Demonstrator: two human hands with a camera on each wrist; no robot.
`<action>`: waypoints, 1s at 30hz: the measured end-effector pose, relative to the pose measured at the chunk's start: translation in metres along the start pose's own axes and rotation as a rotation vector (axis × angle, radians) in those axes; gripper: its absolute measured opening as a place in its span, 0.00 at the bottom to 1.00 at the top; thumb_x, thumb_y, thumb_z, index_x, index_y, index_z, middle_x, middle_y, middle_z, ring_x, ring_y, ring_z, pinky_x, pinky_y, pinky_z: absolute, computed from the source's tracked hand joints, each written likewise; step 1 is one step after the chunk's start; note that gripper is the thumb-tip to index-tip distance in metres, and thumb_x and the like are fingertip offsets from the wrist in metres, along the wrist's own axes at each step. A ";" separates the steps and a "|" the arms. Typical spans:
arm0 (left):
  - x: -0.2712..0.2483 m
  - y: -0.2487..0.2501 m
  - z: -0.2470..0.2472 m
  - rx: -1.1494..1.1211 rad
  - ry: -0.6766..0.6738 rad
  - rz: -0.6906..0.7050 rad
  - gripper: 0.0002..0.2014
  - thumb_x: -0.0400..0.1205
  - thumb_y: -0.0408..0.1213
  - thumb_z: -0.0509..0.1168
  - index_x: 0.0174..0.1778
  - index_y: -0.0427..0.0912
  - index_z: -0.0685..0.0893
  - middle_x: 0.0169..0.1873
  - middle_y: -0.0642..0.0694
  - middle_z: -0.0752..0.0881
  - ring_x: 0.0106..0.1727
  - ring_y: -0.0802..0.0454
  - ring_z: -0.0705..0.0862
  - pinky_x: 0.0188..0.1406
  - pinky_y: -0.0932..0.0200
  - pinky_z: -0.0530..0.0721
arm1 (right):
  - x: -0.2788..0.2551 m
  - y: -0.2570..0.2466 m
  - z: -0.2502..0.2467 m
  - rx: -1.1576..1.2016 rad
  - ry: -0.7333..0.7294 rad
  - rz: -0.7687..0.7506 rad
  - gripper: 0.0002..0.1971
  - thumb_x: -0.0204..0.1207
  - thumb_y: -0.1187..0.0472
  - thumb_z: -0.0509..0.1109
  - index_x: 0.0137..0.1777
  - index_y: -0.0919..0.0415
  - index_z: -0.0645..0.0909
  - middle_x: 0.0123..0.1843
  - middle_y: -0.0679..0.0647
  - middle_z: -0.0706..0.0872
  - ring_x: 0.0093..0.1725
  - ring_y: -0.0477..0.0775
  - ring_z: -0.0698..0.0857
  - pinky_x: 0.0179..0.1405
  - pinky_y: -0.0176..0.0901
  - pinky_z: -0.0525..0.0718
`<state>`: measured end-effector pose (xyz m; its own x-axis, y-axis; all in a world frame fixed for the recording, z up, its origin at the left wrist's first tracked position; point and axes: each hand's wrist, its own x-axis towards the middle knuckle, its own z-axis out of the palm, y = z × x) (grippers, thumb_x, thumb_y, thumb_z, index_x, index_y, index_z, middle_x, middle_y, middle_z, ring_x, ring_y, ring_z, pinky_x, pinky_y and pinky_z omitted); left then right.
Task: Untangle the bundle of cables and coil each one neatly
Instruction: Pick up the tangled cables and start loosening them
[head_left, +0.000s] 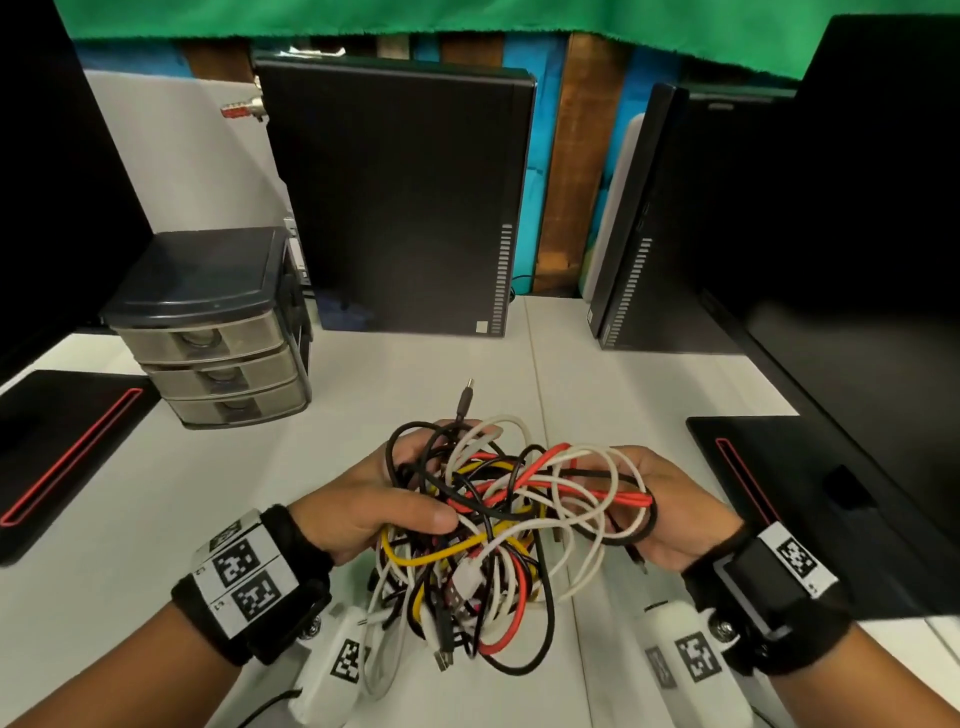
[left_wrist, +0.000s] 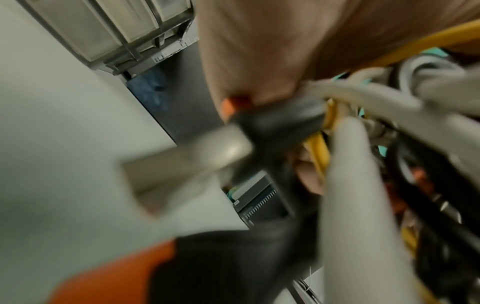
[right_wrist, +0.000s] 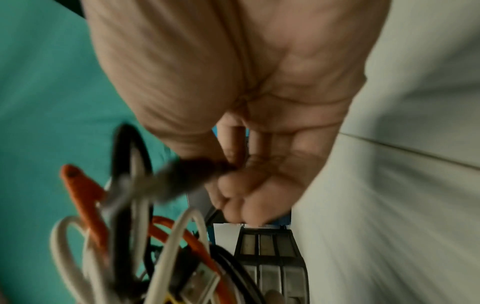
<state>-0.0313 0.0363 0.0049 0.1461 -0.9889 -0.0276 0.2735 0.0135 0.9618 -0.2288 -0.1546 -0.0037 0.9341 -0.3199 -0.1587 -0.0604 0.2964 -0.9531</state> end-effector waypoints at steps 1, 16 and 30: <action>0.001 0.000 0.001 0.003 0.004 -0.005 0.40 0.60 0.45 0.87 0.71 0.48 0.83 0.63 0.36 0.88 0.63 0.38 0.87 0.61 0.49 0.84 | 0.000 0.000 0.001 0.007 0.026 -0.017 0.15 0.71 0.63 0.79 0.55 0.72 0.89 0.40 0.65 0.90 0.34 0.51 0.88 0.33 0.37 0.87; 0.007 -0.020 0.014 -0.069 0.208 -0.048 0.29 0.59 0.39 0.77 0.59 0.39 0.88 0.50 0.38 0.92 0.48 0.44 0.91 0.53 0.51 0.86 | -0.003 0.009 0.022 -0.113 0.030 -0.316 0.24 0.66 0.47 0.84 0.56 0.64 0.90 0.54 0.64 0.91 0.55 0.63 0.90 0.57 0.52 0.87; 0.009 -0.009 0.014 -0.030 0.299 -0.040 0.27 0.57 0.42 0.80 0.53 0.43 0.87 0.50 0.42 0.93 0.50 0.47 0.92 0.48 0.59 0.87 | 0.002 0.011 0.011 -0.077 -0.006 -0.171 0.27 0.58 0.42 0.87 0.51 0.61 0.92 0.42 0.56 0.93 0.39 0.49 0.90 0.37 0.37 0.86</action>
<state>-0.0457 0.0252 0.0002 0.4063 -0.9015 -0.1490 0.3125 -0.0161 0.9498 -0.2239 -0.1420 -0.0114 0.9352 -0.3540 0.0085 0.0725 0.1680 -0.9831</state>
